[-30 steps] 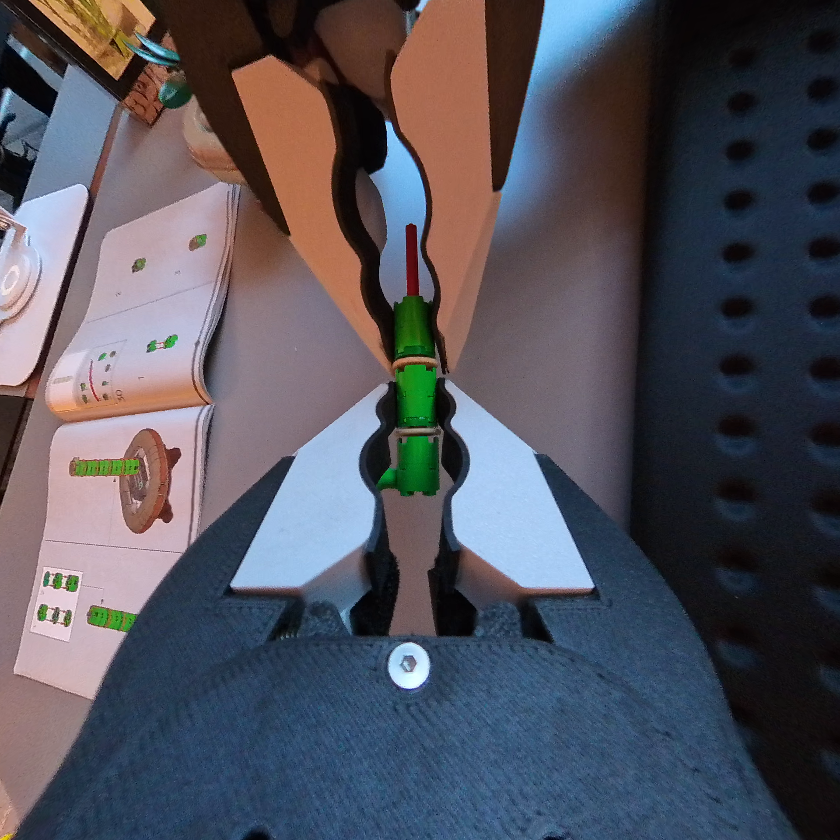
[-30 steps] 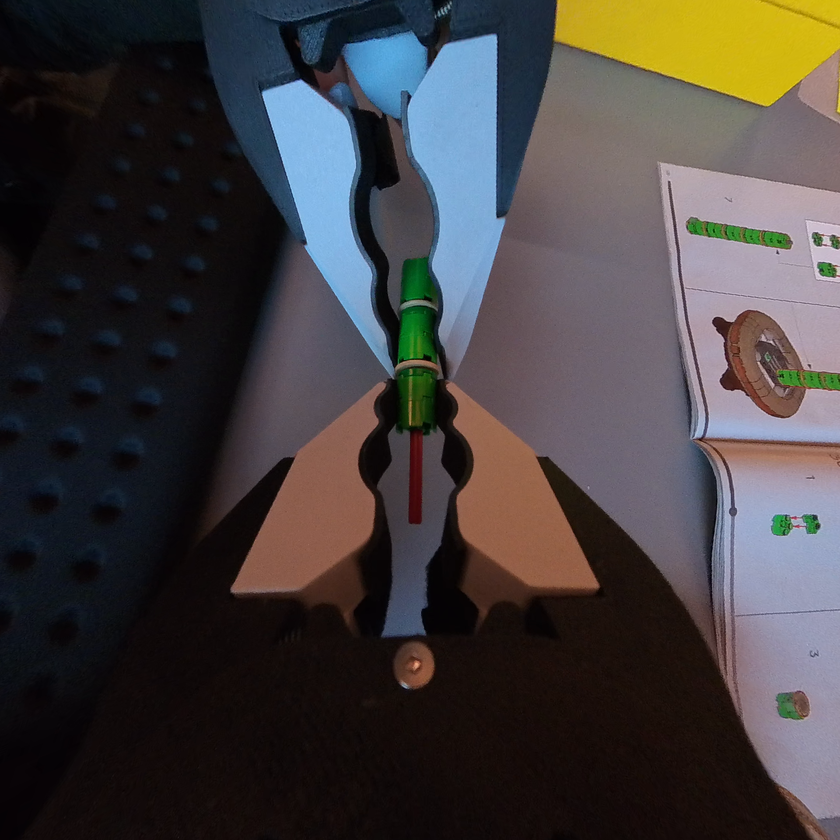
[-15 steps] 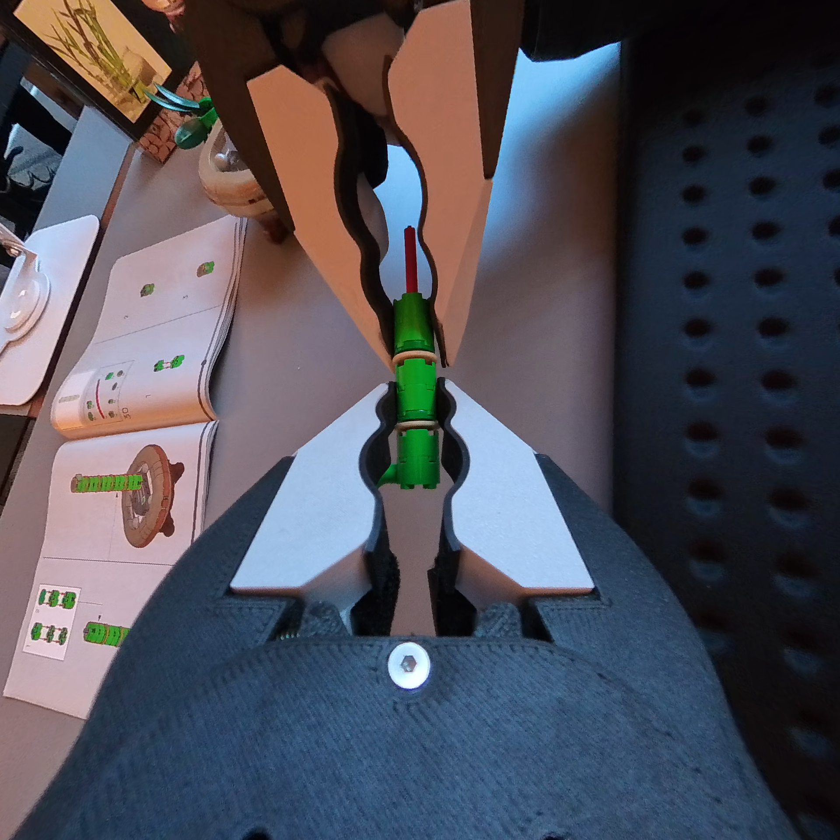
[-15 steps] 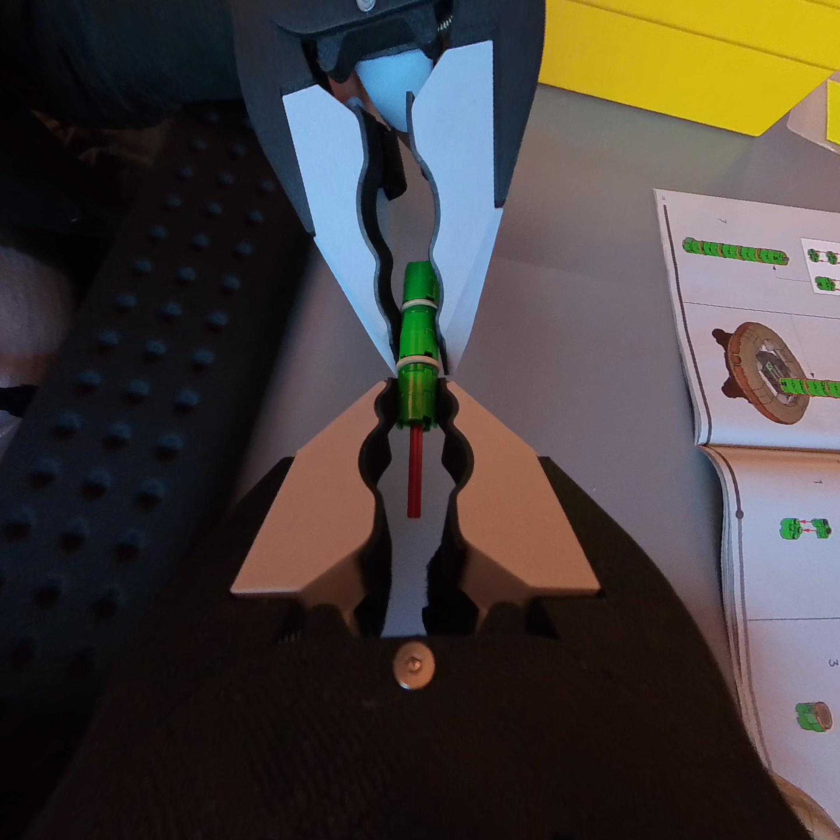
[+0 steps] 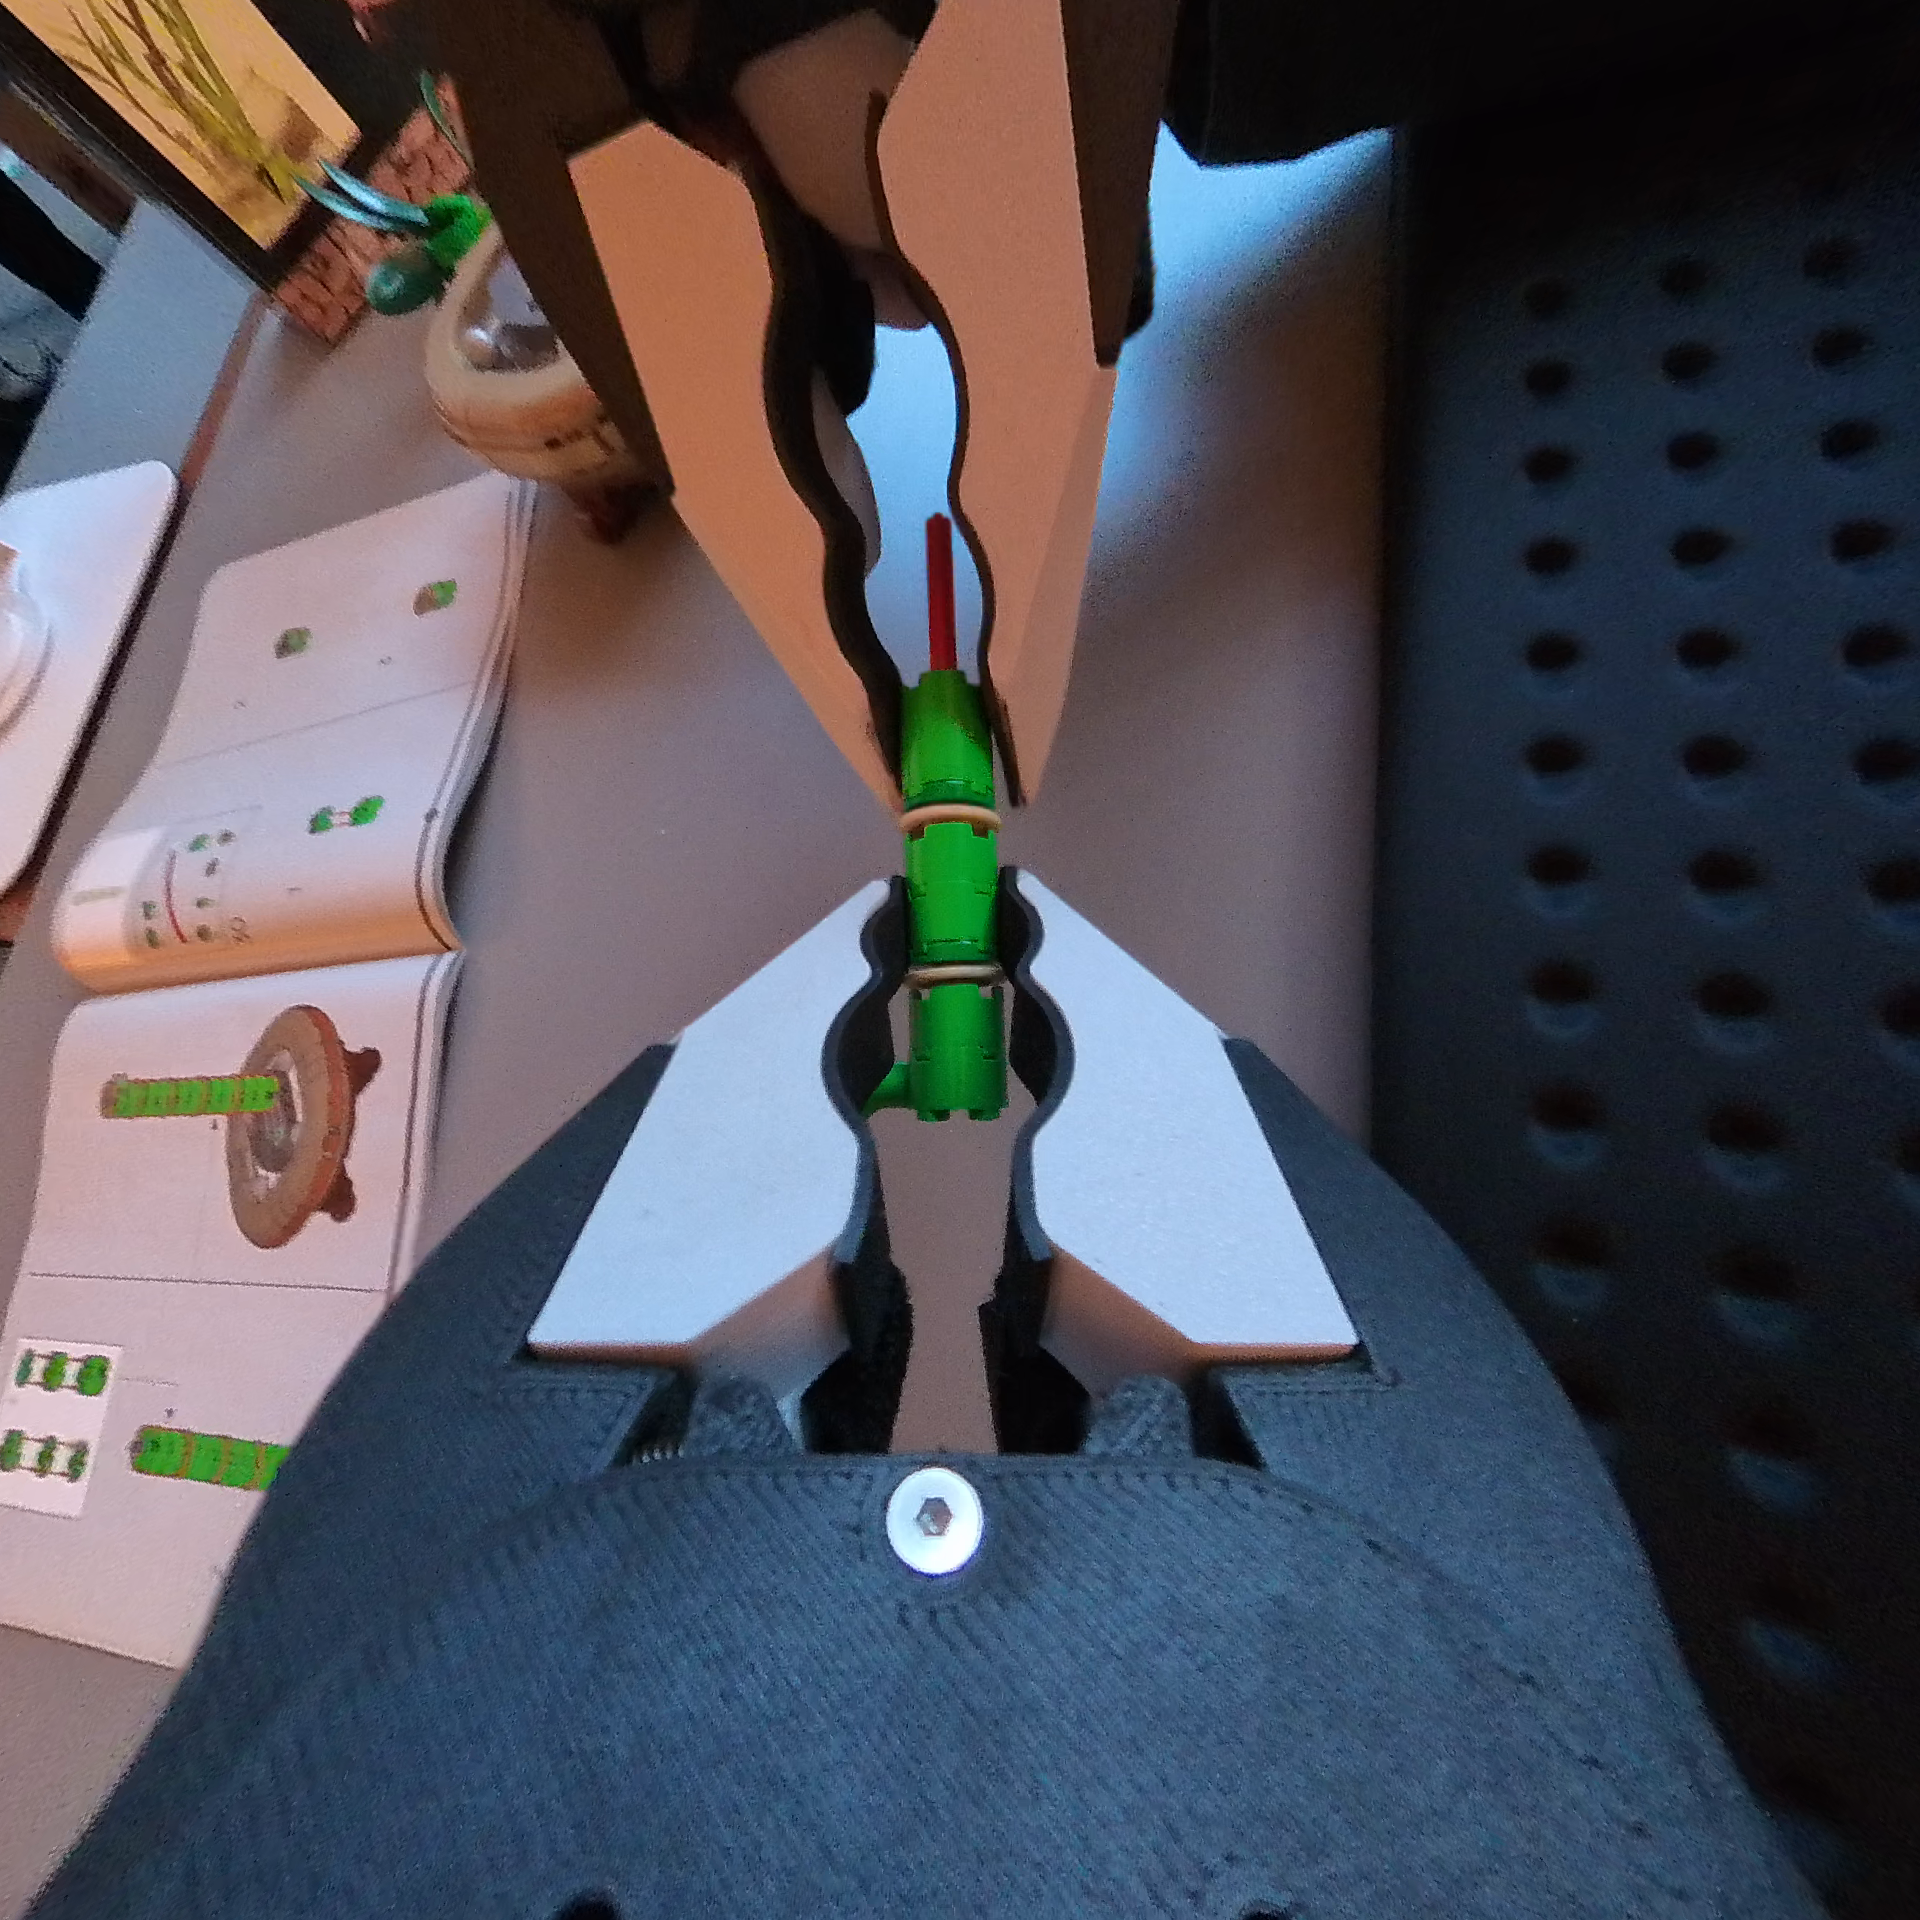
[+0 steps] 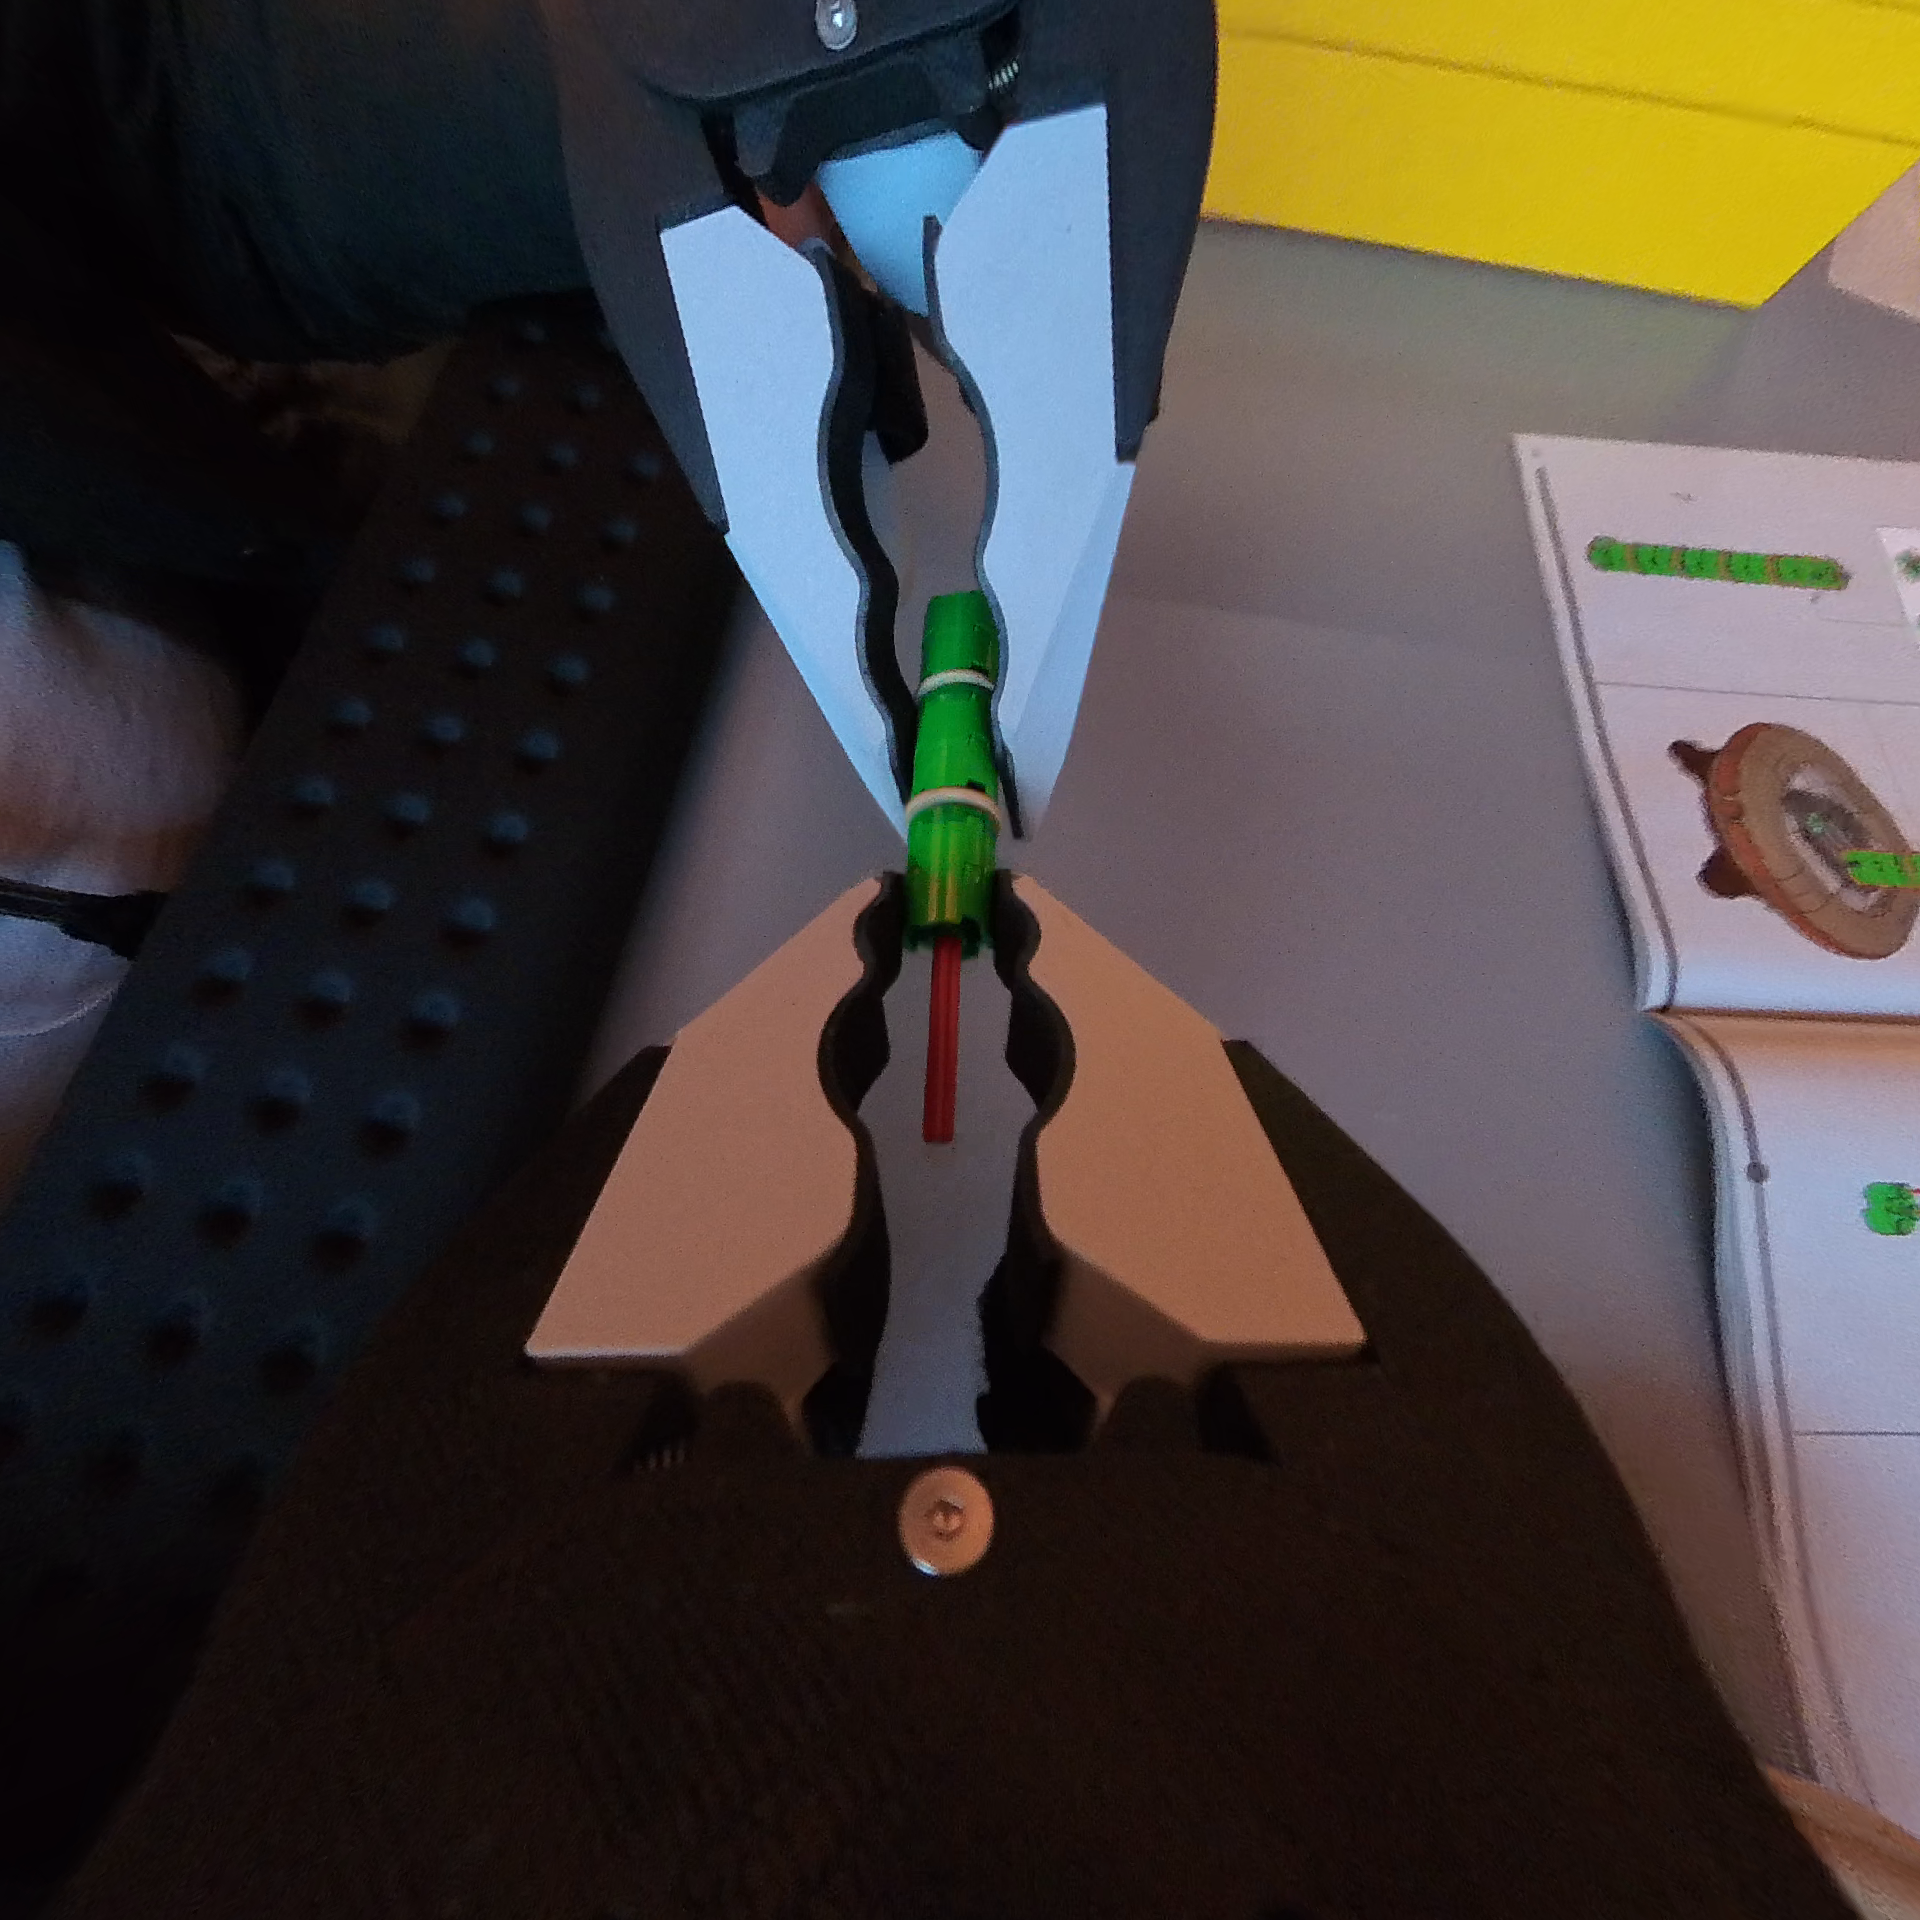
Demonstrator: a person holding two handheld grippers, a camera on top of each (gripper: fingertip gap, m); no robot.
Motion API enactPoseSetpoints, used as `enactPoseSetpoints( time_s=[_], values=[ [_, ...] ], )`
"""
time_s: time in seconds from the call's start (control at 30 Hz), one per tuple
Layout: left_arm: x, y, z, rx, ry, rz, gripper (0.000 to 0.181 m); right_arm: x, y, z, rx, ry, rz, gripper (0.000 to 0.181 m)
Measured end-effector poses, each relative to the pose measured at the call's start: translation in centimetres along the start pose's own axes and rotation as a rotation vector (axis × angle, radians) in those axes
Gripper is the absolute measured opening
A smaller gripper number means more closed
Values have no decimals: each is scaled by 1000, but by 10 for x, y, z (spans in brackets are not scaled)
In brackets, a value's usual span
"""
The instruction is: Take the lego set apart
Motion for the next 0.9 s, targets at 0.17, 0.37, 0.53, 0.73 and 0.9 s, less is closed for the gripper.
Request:
enactPoseSetpoints(
  time_s=[0.17,0.37,0.53,0.73,0.9],
  values=[
    [-12,-7,-10,6,72,-57,15,-6,-4,-7,20,10,-52,27],
    [-12,-12,-15,24,103,-112,15,-9,-5,-18,-69,178,-15,23],
    [-13,-10,-14,38,114,-111,15,-11,-5,-18,-125,257,26,17],
    [-16,-11,-14,39,123,-134,16,-14,-3,-18,-117,290,18,15],
    [-19,-13,-14,23,133,-137,15,-16,-3,-23,-112,266,20,15]
  ],
)
Point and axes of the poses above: each gripper's, where its closed fingertips meet, z back along the fingers, x out of its top, y = z × x across the jaws, the point moved 2 cm from there along z, back along the fingers, and after that the axes turned 14 degrees about x, right-handed, at the moved point
